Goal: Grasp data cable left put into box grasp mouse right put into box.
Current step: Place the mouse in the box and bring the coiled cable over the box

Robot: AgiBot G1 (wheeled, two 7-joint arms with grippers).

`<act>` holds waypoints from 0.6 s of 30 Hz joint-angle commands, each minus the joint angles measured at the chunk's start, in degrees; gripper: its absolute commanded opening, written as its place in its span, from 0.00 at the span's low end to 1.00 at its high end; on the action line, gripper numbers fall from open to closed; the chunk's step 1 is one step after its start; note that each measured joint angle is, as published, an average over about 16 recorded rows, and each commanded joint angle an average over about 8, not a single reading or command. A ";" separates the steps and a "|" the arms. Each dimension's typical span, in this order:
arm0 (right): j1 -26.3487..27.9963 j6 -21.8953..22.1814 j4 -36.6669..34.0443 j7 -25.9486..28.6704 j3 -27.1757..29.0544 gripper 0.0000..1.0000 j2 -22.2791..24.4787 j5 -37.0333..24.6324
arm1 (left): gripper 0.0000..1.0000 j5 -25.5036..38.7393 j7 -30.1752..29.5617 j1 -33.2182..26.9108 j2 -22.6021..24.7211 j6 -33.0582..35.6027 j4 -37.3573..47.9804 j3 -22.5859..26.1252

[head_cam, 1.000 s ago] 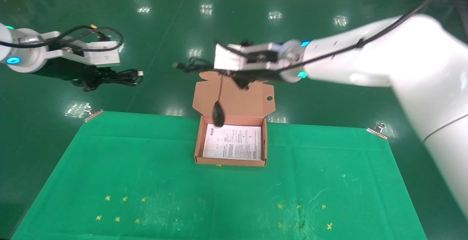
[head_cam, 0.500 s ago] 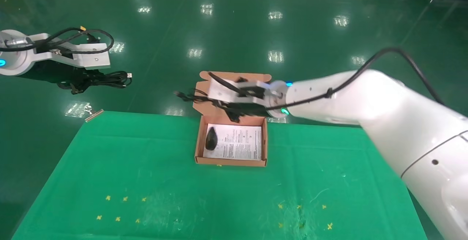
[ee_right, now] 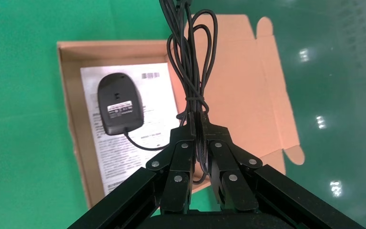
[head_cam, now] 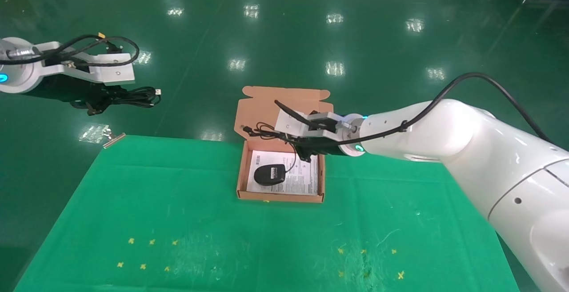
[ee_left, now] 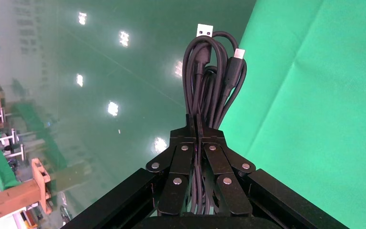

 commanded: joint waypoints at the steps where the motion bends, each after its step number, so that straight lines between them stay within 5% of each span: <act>1: 0.02 0.20 -0.10 -0.11 -0.73 1.00 -0.01 0.32 | 0.00 0.02 -0.05 0.03 -0.05 0.03 -0.14 0.01; 18: 1.16 0.44 2.75 0.61 -0.97 1.00 5.20 -0.93 | 0.00 -0.47 0.04 1.23 1.35 -0.85 -0.07 0.16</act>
